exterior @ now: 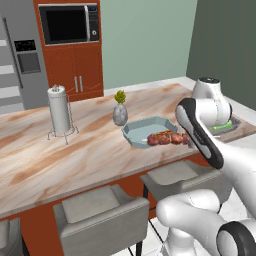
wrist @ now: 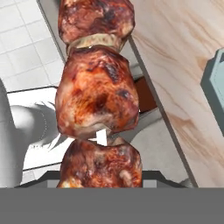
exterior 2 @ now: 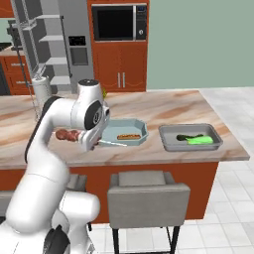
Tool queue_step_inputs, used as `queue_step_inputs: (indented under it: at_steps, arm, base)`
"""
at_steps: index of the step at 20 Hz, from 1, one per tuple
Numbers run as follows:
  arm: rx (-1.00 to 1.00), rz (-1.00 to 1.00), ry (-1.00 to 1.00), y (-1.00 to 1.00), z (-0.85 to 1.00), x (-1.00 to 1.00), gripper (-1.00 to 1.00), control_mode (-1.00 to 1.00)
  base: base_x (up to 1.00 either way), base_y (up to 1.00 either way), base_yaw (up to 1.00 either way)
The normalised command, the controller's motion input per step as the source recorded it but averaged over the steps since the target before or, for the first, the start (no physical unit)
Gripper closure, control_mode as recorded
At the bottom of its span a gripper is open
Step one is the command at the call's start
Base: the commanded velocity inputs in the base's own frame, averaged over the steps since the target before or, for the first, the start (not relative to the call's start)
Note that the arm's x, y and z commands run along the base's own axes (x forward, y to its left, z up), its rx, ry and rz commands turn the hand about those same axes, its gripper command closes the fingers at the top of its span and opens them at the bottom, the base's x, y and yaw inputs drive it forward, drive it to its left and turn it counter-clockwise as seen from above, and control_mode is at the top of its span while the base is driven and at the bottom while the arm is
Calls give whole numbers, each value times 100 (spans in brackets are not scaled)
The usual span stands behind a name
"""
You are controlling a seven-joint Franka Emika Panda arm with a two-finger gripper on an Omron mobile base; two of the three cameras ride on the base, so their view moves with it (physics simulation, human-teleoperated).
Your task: Place the cold items (corn and squash) from the fridge in one tupperware on the dining counter. Place the warm items (hot dog and kebab skewer) in the stove area in another tupperware.
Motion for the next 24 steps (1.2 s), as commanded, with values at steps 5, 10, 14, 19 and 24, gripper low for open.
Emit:
queue_step_inputs:
  at_steps: [5, 10, 14, 19, 24]
  arm:
    - [0, 17, 19, -7, 0, 100, 100, -100]
    - [0, 17, 27, -15, -19, 100, 100, -100]
    - [0, 15, 25, -2, -33, 100, 100, -100]
    - [1, 5, -1, 0, -36, 100, 100, -100]
    - [5, 3, -13, 1, -46, 100, 100, -100]
  base:
    - [0, 0, 0]
    - [0, 0, 0]
    - [0, 0, 0]
    - [0, 0, 0]
    - [0, 0, 0]
